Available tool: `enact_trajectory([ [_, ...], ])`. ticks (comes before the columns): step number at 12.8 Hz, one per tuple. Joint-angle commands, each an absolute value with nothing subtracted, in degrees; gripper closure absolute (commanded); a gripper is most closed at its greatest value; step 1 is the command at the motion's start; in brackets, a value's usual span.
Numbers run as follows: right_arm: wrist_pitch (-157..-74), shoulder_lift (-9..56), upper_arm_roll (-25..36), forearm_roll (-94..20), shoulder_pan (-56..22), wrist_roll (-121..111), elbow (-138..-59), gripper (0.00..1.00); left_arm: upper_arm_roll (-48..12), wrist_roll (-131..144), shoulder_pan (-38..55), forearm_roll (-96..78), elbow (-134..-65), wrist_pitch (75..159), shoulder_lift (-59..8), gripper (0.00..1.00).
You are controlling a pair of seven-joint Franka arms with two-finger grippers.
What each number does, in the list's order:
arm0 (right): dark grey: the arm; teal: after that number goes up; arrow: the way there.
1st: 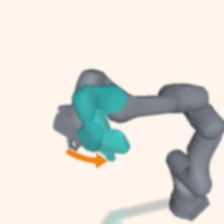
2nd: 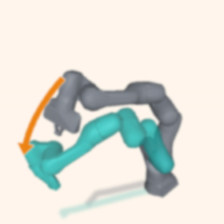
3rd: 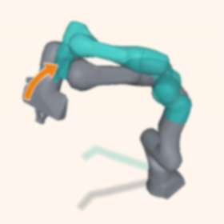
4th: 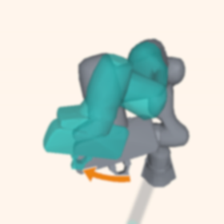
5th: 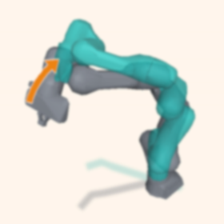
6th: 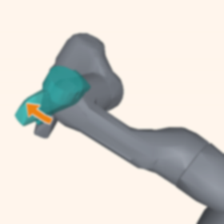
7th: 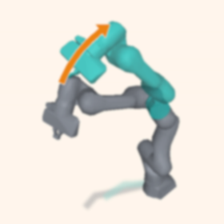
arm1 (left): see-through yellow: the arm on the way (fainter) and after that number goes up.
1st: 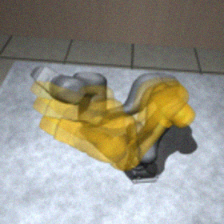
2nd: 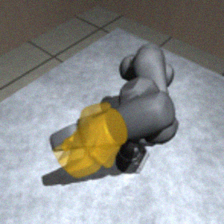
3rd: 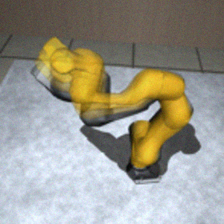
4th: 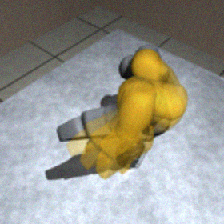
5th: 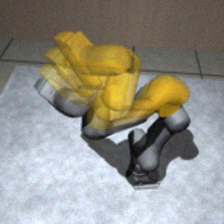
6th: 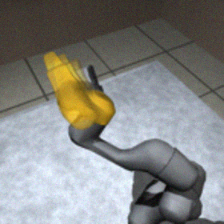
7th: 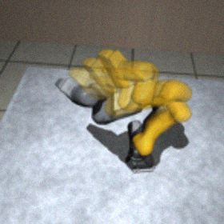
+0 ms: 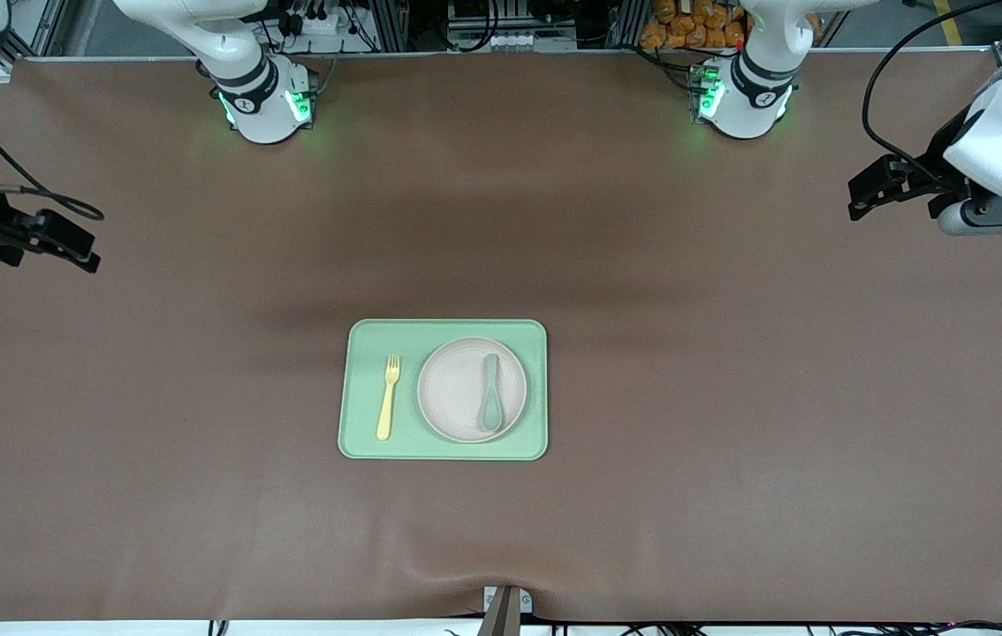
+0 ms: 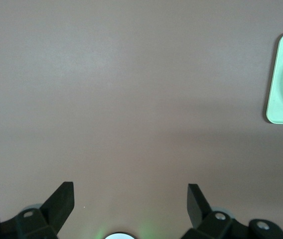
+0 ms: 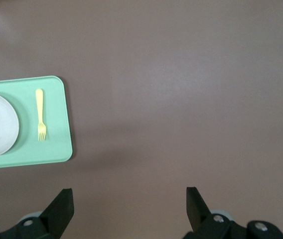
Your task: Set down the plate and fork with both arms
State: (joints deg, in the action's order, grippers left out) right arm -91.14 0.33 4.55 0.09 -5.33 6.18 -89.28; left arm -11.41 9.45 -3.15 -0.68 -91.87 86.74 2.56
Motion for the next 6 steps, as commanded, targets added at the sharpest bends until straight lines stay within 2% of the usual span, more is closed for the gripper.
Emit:
enact_trajectory([
  [1, -90.0, -3.2, 4.7, -0.4, -4.5, 4.7, -91.9, 0.0, -12.0, 9.7, -3.6, 0.8, -92.9, 86.7, 4.0, 0.0],
  [6, -88.6, -2.5, 4.3, -0.6, -2.6, 1.7, -88.9, 0.0, -11.9, 9.5, -3.6, 0.8, -92.9, 86.7, 4.0, 0.0],
])
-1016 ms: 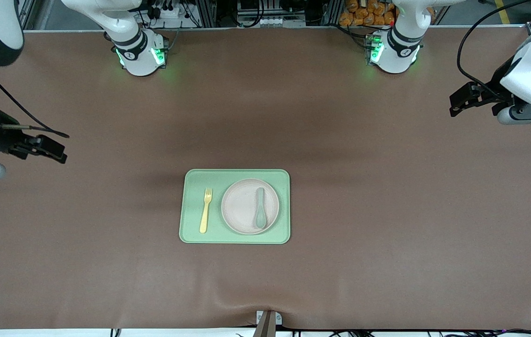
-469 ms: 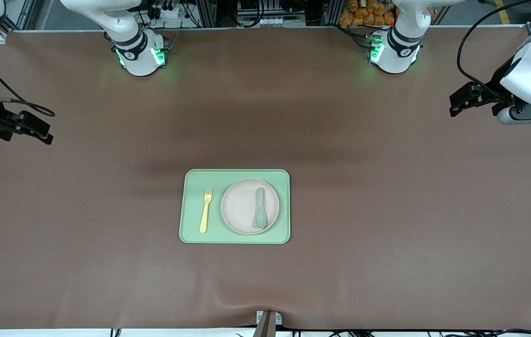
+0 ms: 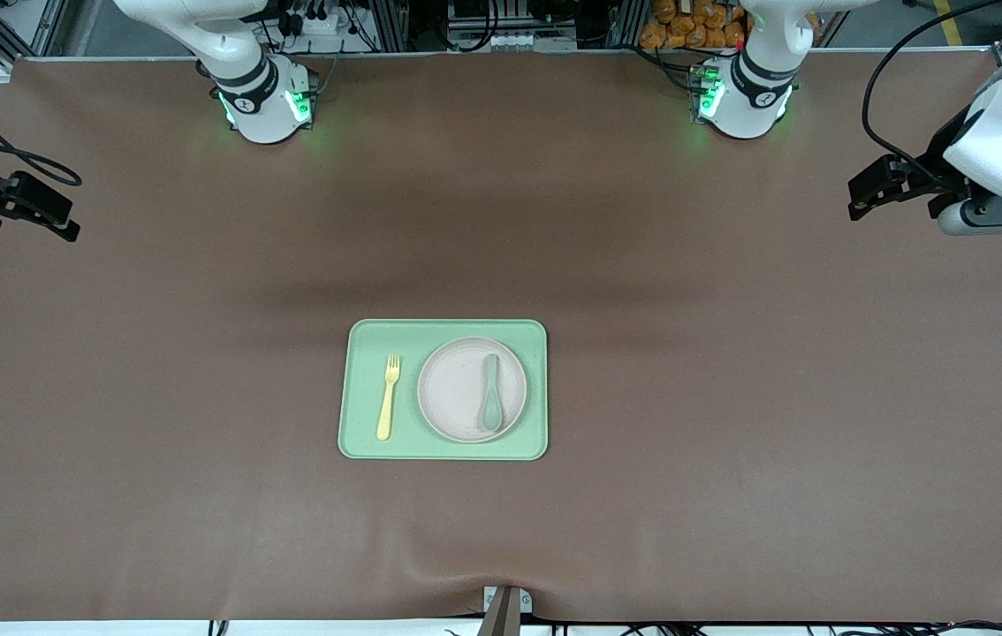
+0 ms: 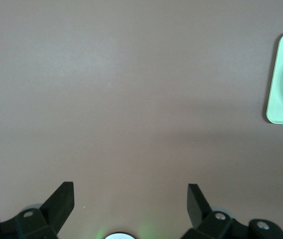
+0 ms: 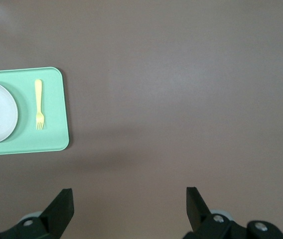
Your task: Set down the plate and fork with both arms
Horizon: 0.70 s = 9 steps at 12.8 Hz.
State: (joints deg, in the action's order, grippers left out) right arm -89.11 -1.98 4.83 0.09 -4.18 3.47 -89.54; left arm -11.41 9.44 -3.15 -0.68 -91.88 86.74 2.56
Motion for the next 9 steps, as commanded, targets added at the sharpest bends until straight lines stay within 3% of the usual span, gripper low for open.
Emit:
enact_trajectory([
  [1, -88.4, -2.6, 4.3, -0.6, -2.3, 1.3, -88.7, 0.0, -11.9, 9.5, -3.6, 0.8, -92.9, 86.7, 4.0, 0.0],
  [9, -86.0, -1.9, 3.6, -1.2, 0.5, 1.2, -86.8, 0.0, -11.9, 9.2, -3.6, 0.7, -92.7, 86.2, 4.0, 0.0],
])
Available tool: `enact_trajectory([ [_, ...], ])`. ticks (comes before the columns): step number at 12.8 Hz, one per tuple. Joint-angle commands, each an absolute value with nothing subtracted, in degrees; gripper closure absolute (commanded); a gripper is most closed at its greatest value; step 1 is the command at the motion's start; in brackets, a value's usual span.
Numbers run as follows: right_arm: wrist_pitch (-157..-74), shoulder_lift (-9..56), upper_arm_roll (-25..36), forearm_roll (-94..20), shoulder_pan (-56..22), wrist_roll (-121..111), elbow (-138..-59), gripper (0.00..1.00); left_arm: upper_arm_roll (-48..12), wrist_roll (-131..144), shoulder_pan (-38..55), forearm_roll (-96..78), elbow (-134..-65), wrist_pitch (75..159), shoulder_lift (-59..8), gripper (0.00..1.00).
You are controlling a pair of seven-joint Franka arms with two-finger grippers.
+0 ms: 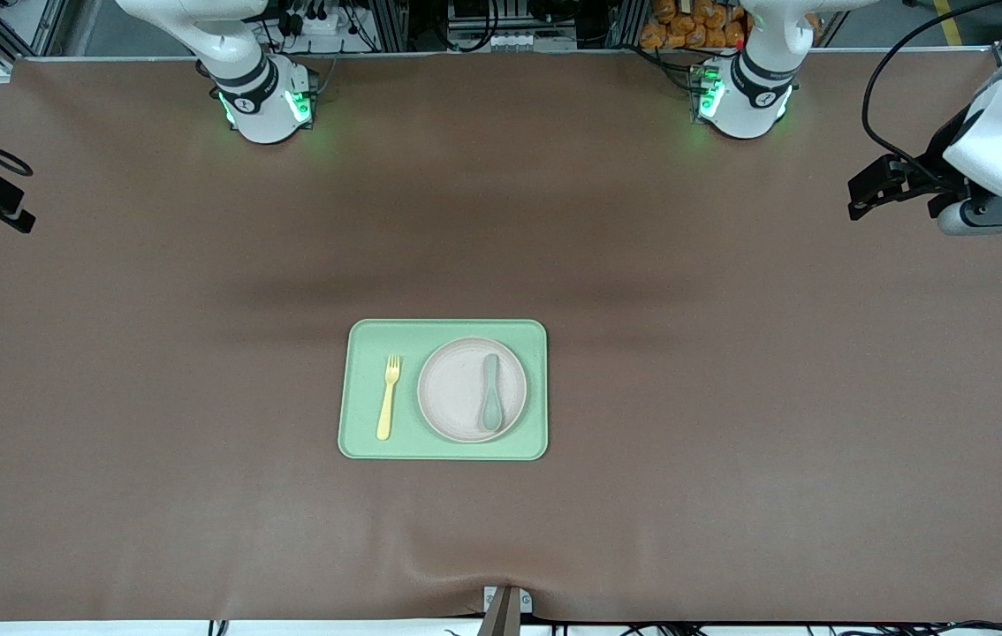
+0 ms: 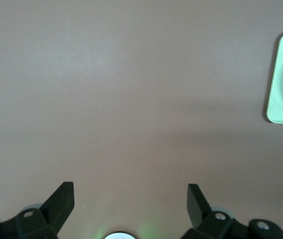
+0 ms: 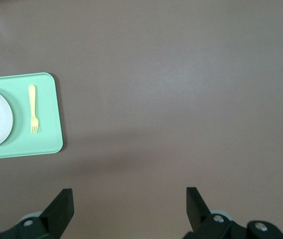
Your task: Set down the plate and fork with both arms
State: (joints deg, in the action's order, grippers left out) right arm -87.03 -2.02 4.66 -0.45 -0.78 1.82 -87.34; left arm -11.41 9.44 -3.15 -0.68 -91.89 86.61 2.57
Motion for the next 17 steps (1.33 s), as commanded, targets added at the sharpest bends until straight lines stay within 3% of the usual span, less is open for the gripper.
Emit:
enact_trajectory([
  [1, -86.0, -1.2, 3.6, -1.2, 0.8, 1.1, -86.5, 0.0, -11.9, 9.1, -3.6, 0.8, -92.7, 86.2, 4.0, 0.0],
  [8, -84.4, -1.5, 3.4, -0.4, 0.4, 0.8, -86.5, 0.0, -11.4, 8.9, -3.6, 0.8, -92.3, 84.9, 4.7, 0.0],
  [11, -84.2, -1.5, 3.5, -0.5, 0.4, -2.4, -86.7, 0.0, -10.1, 8.4, -5.3, 0.3, -86.0, 84.9, 1.1, 0.0],
  [17, -84.5, -1.3, 3.5, -0.6, -0.3, -3.2, -86.6, 0.0, -10.8, 8.5, -4.7, 0.9, -85.3, 83.4, 1.2, 0.0],
])
